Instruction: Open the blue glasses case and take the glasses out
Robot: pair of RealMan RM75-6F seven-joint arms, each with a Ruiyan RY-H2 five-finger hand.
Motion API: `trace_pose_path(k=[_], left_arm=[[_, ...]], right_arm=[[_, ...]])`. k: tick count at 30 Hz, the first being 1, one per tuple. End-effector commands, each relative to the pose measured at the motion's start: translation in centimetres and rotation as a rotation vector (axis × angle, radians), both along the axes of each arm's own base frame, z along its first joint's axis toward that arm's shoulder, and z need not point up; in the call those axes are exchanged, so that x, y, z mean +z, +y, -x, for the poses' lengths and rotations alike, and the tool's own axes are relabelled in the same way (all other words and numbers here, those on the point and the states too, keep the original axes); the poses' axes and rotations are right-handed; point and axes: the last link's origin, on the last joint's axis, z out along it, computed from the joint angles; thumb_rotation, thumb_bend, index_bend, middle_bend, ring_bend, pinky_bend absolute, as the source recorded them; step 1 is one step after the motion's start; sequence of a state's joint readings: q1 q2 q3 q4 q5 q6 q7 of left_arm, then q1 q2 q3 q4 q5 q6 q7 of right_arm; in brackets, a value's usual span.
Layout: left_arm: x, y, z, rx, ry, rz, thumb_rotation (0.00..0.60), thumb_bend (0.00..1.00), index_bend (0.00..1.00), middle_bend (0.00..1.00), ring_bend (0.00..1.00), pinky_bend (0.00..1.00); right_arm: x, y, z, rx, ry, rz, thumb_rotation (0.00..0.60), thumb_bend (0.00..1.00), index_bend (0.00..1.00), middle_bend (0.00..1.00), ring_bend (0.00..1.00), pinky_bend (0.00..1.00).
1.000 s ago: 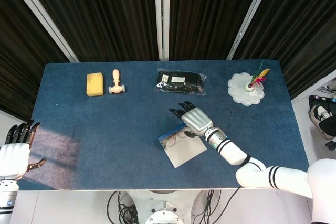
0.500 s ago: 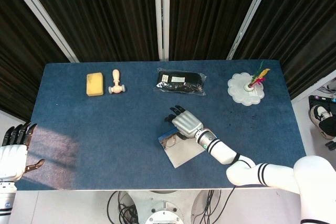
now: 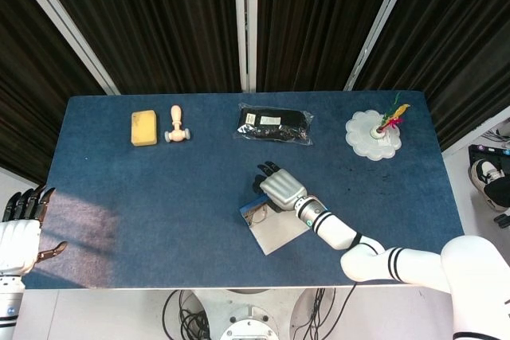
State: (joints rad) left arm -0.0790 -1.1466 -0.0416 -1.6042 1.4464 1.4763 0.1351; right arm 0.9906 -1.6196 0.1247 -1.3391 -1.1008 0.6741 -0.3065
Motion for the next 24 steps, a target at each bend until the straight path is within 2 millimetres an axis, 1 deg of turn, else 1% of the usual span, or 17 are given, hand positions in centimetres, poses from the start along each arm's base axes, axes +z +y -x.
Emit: trace_pose_path(k=[1, 5, 17, 24], left_arm=[[0.00, 0.02, 0.01, 0.000, 0.000, 0.000, 0.600, 0.03, 0.09, 0.02, 0.00, 0.00], [0.00, 0.01, 0.05, 0.000, -0.001, 0.000, 0.600, 0.03, 0.08, 0.02, 0.00, 0.00], [-0.02, -0.04, 0.09, 0.000, -0.002, 0.001, 0.600, 0.03, 0.09, 0.02, 0.00, 0.00], [-0.07, 0.09, 0.10, -0.004, -0.003, 0.002, 0.600, 0.03, 0.09, 0.02, 0.00, 0.00]], right_arm=[[-0.01, -0.01, -0.02, -0.001, 0.000, 0.000, 0.600, 0.44, 0.36, 0.24, 0.00, 0.00], [-0.08, 0.01, -0.08, 0.000, 0.001, 0.000, 0.600, 0.44, 0.39, 0.24, 0.00, 0.00], [0.01, -0.23, -0.30, -0.004, -0.016, 0.035, 0.600, 0.45, 0.53, 0.28, 0.00, 0.00], [0.13, -0.69, -0.97, -0.004, -0.043, 0.122, 0.600, 0.46, 0.57, 0.29, 0.00, 0.00]])
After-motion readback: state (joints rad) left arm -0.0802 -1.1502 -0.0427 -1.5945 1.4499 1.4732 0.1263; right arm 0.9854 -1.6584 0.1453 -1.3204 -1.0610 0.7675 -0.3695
